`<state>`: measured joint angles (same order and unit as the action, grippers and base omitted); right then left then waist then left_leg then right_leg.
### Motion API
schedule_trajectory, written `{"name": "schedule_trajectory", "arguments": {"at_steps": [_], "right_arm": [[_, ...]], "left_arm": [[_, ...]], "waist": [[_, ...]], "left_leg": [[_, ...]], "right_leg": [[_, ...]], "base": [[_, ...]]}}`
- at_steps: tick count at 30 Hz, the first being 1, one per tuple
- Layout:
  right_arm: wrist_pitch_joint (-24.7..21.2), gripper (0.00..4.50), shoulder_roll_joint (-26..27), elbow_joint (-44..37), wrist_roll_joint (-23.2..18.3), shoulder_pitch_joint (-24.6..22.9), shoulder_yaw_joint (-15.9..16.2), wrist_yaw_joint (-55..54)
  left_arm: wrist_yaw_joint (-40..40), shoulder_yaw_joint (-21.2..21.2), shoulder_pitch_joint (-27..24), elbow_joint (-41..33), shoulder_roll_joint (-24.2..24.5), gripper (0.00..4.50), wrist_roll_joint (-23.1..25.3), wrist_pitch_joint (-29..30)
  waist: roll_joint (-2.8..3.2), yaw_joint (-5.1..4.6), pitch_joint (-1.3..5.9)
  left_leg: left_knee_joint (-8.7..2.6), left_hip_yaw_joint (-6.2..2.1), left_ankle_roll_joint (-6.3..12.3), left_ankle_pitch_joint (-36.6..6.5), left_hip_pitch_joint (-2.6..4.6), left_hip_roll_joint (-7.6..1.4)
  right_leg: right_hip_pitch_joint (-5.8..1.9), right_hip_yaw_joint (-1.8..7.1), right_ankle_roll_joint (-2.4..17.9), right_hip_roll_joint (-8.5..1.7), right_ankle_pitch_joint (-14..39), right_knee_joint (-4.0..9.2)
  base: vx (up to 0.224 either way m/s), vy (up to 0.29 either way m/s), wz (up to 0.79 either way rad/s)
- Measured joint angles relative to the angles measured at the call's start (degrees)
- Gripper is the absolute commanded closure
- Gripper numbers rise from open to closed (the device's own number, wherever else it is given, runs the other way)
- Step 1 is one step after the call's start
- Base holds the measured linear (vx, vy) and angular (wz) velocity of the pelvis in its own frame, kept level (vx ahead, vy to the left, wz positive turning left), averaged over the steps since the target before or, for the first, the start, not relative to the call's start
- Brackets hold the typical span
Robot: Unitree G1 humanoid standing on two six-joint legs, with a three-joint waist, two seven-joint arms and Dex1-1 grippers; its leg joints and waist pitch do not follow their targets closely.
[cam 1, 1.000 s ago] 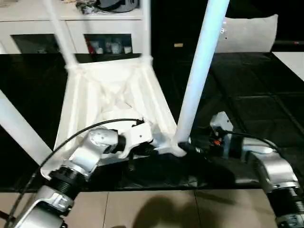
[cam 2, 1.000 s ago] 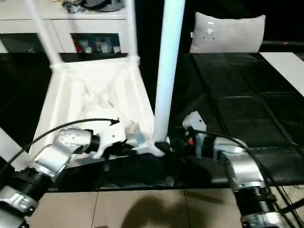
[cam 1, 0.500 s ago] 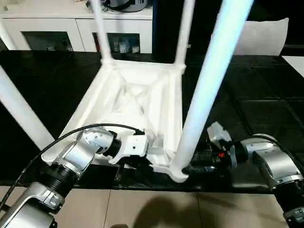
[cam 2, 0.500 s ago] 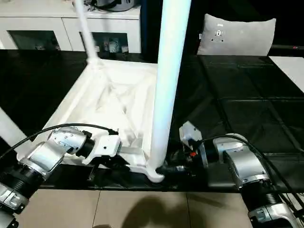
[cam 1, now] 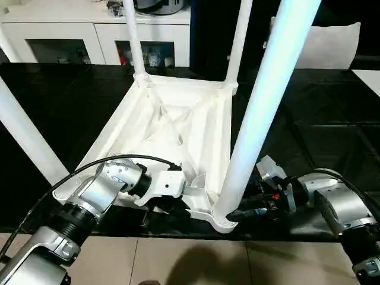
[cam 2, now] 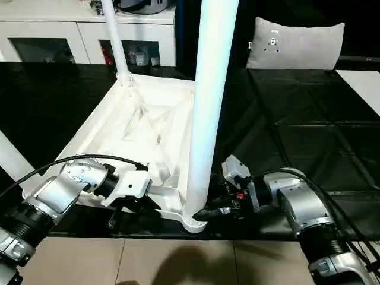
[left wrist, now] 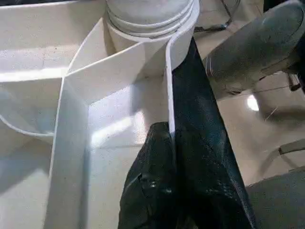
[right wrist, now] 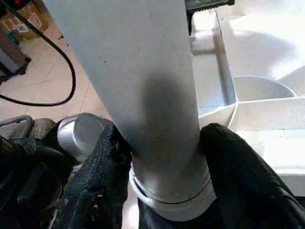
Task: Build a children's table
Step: Rotate leg to tighten
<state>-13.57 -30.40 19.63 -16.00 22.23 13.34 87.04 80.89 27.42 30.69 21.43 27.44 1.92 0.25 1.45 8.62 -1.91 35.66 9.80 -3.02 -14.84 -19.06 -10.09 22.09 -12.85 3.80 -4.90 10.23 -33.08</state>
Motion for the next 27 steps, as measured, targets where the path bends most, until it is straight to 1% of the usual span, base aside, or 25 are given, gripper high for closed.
{"name": "schedule_trajectory", "arguments": {"at_steps": [4, 6, 7, 8, 10, 11, 12, 13, 16, 17, 19, 21, 22, 23, 24, 25, 26, 27], "right_arm": [[-0.59, 2.43, -0.05, -0.09, 0.02, -0.16, -1.16, -1.6], [-1.11, 2.46, 1.03, 0.68, 0.17, -0.08, -2.66, -5.35], [-1.45, 2.46, 2.27, 1.38, 0.42, 0.15, -3.62, -8.23], [-2.04, 2.48, 4.28, 2.31, 1.08, 0.94, -4.72, -13.3], [-3.03, 2.52, 6.82, 3.61, 2.06, 1.96, -6.25, -20.3], [-3.74, 2.53, 8.35, 4.03, 2.32, 2.2, -7.47, -24.73], [-3.96, 2.53, 9.26, 4.15, 2.61, 2.33, -8.17, -27.52], [-4.27, 2.54, 10.27, 4.05, 2.81, 2.37, -8.63, -30.03], [-6.21, 2.54, 15.28, 3.39, 4.7, 2.83, -11.29, -42.21], [-6.25, 2.54, 16.83, 3.19, 5.12, 2.85, -11.77, -45.83], [-5.89, 2.54, 19.25, 3.2, 5.55, 2.99, -12.31, -50.32], [-5.33, 1.86, 21.09, 3.52, 5.81, 3.0, -13.31, -54.31], [-5.31, 1.86, 22.03, 3.49, 5.53, 2.97, -13.83, -55.02], [-6.07, 1.84, 22.59, 3.49, 4.63, 2.93, -14.65, -55.44], [-6.16, 1.73, 22.72, 3.32, 4.36, 2.77, -15.1, -55.59], [-6.15, 1.73, 22.7, 3.06, 4.31, 2.66, -15.28, -55.67], [-6.16, 1.45, 22.35, 2.88, 4.33, 2.57, -15.27, -55.58], [-6.09, 1.4, 21.85, 2.03, 4.35, 1.96, -15.22, -55.11]], "left_arm": [[-2.03, -0.82, -0.23, -0.43, -1.25, 4.5, 0.05, 2.82], [-5.14, -2.02, -0.5, -0.38, -2.17, 4.5, 0.36, 5.72], [-7.03, -2.87, -0.53, -0.3, -2.6, 4.5, 0.73, 7.43], [-10.04, -4.07, -0.52, -0.14, -3.35, 4.5, 1.37, 9.86], [-14.01, -5.22, -0.53, -0.07, -4.75, 4.5, 2.0, 12.89], [-16.69, -6.02, -0.59, -0.05, -6.28, 4.5, 2.31, 14.8], [-18.25, -6.47, -0.66, 0.0, -7.2, 4.5, 2.34, 15.72], [-19.66, -6.84, -0.74, 0.01, -8.13, 4.5, 2.33, 16.61], [-27.05, -9.13, -0.83, 0.81, -12.24, 4.5, 2.46, 19.87], [-29.0, -9.59, -0.8, 0.87, -13.2, 4.5, 2.54, 20.74], [-31.81, -10.22, -0.62, 0.99, -14.78, 4.5, 3.01, 21.84], [-34.27, -10.45, -0.03, 1.54, -16.24, 4.5, 3.73, 22.84], [-34.91, -10.5, 0.19, 1.69, -16.75, 4.5, 3.96, 23.14], [-35.28, -10.3, 0.44, 1.86, -17.36, 4.5, 4.2, 23.22], [-35.37, -10.11, 0.5, 1.85, -17.74, 4.5, 4.2, 23.21], [-35.41, -10.06, 0.58, 1.83, -17.97, 4.5, 4.2, 23.21], [-35.4, -9.9, 0.62, 1.76, -18.14, 4.5, 4.19, 23.2], [-35.39, -9.53, 0.63, 1.49, -18.15, 4.5, 4.18, 23.19]], "waist": [[0.01, -0.1, 0.0], [-0.02, -0.5, -0.01], [-0.03, -0.85, -0.01], [-0.05, -2.03, -0.03], [-0.1, -3.74, -0.06], [-0.11, -4.66, -0.07], [-0.12, -5.28, -0.07], [-0.11, -5.69, -0.07], [-0.11, -6.64, -0.06], [-0.08, -6.72, -0.04], [-0.04, -6.58, -0.03], [-0.02, -6.48, -0.01], [0.0, -6.41, -0.01], [0.07, -6.2, -0.01], [0.17, -5.97, -0.03], [0.28, -5.67, -0.02], [0.34, -5.26, -0.01], [0.35, -5.09, -0.01]], "left_leg": [[0.02, 0.0, -0.04, 0.03, 0.01, 0.01], [0.01, 0.0, -0.17, 0.12, 0.1, 0.01], [0.0, 0.0, -0.25, 0.16, 0.13, 0.01], [0.01, 0.0, -0.38, 0.22, 0.18, 0.0], [0.0, 0.0, -0.62, 0.21, 0.2, -0.04], [0.01, -0.01, -0.75, 0.14, 0.18, -0.05], [0.01, -0.01, -0.75, 0.14, 0.15, -0.05], [0.01, -0.03, -0.75, 0.13, 0.13, -0.05], [-0.02, -0.16, -0.74, 0.12, 0.08, -0.05], [-0.05, -0.19, -0.72, 0.11, 0.07, -0.05], [-0.13, -0.2, -0.62, 0.13, 0.03, -0.05], [-0.12, -0.19, -0.33, 0.2, -0.02, -0.05], [-0.12, -0.19, -0.27, 0.18, -0.05, -0.04], [-0.12, -0.18, -0.21, 0.14, -0.09, -0.02], [-0.12, -0.16, -0.15, 0.11, -0.11, 0.0], [-0.12, -0.15, -0.09, 0.07, -0.13, 0.01], [-0.12, -0.14, -0.02, 0.02, -0.14, 0.01], [-0.13, -0.14, 0.02, -0.01, -0.15, 0.01]], "right_leg": [[0.0, 0.0, 0.03, -0.01, -0.04, -0.03], [-0.04, -0.01, 0.06, 0.0, -0.1, -0.04], [-0.05, -0.01, 0.09, 0.01, -0.17, -0.03], [-0.05, -0.03, 0.1, 0.02, -0.27, -0.01], [-0.05, -0.12, 0.08, 0.04, -0.29, 0.08], [-0.06, -0.19, 0.06, 0.04, -0.3, 0.14], [-0.05, -0.21, 0.04, 0.04, -0.31, 0.15], [-0.05, -0.23, 0.01, 0.04, -0.33, 0.18], [-0.06, -0.27, 0.02, 0.08, -0.34, 0.18], [-0.05, -0.29, 0.04, 0.09, -0.32, 0.19], [-0.06, -0.32, 0.05, 0.09, -0.31, 0.28], [-0.06, -0.32, 0.03, 0.08, -0.33, 0.38], [-0.06, -0.31, 0.02, 0.07, -0.33, 0.41], [-0.06, -0.3, 0.02, 0.04, -0.34, 0.45], [-0.06, -0.3, 0.01, 0.01, -0.34, 0.48], [-0.06, -0.29, -0.01, -0.01, -0.33, 0.49], [-0.06, -0.28, -0.05, -0.02, -0.29, 0.47], [-0.04, -0.28, -0.05, -0.02, -0.23, 0.45]], "base": [[0.0, 0.0, 0.0], [0.0, 0.0, 0.0], [0.0, 0.0, 0.0], [0.0, 0.0, 0.0], [0.0, 0.0, 0.0], [0.0, 0.0, 0.0], [0.0, 0.0, 0.0], [0.0, 0.0, 0.0], [0.0, 0.0, 0.0], [0.0, 0.0, 0.0], [0.0, 0.0, 0.0], [0.0, 0.0, 0.0], [0.0, 0.0, 0.0], [0.0, 0.0, 0.0], [0.0, 0.0, 0.0], [0.0, 0.0, 0.0], [0.0, 0.0, 0.0], [0.0, 0.0, 0.0]]}}
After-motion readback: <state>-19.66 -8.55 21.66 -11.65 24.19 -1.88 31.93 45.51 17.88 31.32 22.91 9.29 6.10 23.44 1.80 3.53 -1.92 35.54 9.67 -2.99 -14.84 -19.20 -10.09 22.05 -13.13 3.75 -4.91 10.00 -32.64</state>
